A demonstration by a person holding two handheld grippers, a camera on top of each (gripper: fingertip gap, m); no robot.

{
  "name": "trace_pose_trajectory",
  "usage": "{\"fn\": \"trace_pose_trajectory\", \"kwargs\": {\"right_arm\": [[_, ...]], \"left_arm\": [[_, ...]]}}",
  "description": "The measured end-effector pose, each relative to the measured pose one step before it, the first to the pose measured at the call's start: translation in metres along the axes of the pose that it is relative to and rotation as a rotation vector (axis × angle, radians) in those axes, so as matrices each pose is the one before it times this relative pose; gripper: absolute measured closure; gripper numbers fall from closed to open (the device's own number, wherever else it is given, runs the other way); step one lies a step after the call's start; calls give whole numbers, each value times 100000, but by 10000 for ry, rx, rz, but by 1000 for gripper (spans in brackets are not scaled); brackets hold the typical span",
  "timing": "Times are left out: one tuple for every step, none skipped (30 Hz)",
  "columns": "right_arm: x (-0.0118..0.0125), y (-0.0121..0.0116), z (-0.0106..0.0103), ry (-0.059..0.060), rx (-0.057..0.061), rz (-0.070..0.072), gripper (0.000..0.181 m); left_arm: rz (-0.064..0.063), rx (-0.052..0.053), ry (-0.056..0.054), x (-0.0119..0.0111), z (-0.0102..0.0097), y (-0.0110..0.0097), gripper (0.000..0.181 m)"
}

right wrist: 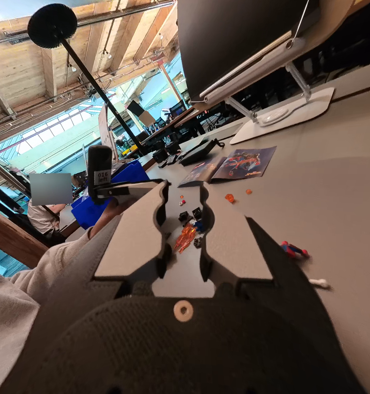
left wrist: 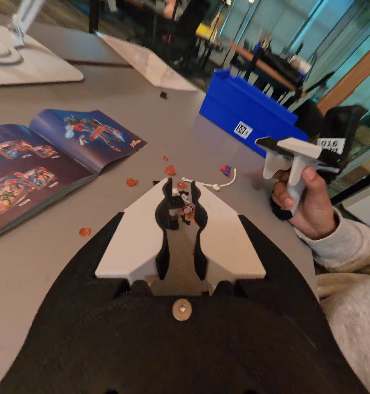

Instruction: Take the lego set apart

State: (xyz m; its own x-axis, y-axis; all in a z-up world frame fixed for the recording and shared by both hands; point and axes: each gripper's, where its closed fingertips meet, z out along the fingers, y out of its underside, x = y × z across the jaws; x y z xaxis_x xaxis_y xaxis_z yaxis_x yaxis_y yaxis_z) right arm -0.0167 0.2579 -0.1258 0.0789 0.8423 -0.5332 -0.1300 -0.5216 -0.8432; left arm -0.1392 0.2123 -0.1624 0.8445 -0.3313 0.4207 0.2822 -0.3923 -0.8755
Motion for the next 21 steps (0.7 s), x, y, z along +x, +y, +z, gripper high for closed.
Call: {"fn": "trace_pose_trajectory", "kwargs": {"right_arm": [[-40,-86,-20,-26,44,-56,152],[-110,30,53,-59,-18,-41,151],[-200,87,114,-94,-54,-58,149],[-277,122,147,-118,-72,-94,147],[-400,150,188,-171,-95,-147,145],[-627,183,227,-294,-105,-197,141],[-675,259,287,-310,-141,-192,138],[-539,334,308,-200,-202,-180,136],[-403,362,298,-85,-232,-208,133],[-280,291,236,9,-204,-249,133],[-171,193,154,76,-133,-252,132],[-171,91,91,56,-61,-232,132],[-132,48,42,46,-24,-182,133],[-71,14,12,52,-5,-123,133],[-31,-8,-2,41,8,-68,134],[-11,-11,-12,11,10,-22,134],[-15,-5,-9,-12,1,10,135],[-9,14,6,-22,-5,32,135],[-24,13,-6,-32,-7,47,135],[-23,8,-2,-28,-2,39,135],[-1,-10,-4,-8,9,18,135]], "left_arm": [[-70,287,40,-53,-459,-405,166],[-23,222,23,-16,-357,-368,166],[31,178,43,86,-239,-342,166],[75,123,53,153,-139,-269,166],[129,78,72,243,-55,-193,166],[151,10,73,288,29,-62,166],[148,-53,59,303,80,55,166],[162,-84,40,299,115,109,166],[178,-104,29,295,132,156,165],[166,-67,35,322,83,123,166],[133,-6,59,390,35,53,165],[78,2,48,372,-14,96,165],[-36,-59,12,290,-37,254,164],[-198,-135,11,286,-48,406,163],[-301,-157,131,492,-66,467,161],[-360,-184,110,510,-90,523,158],[-353,-167,-74,279,-102,522,158],[-254,-145,-152,173,-108,514,159],[-176,-208,-147,154,-115,579,159],[-138,-281,-151,115,-112,630,160],[-91,-326,-110,147,-147,676,161]]}}
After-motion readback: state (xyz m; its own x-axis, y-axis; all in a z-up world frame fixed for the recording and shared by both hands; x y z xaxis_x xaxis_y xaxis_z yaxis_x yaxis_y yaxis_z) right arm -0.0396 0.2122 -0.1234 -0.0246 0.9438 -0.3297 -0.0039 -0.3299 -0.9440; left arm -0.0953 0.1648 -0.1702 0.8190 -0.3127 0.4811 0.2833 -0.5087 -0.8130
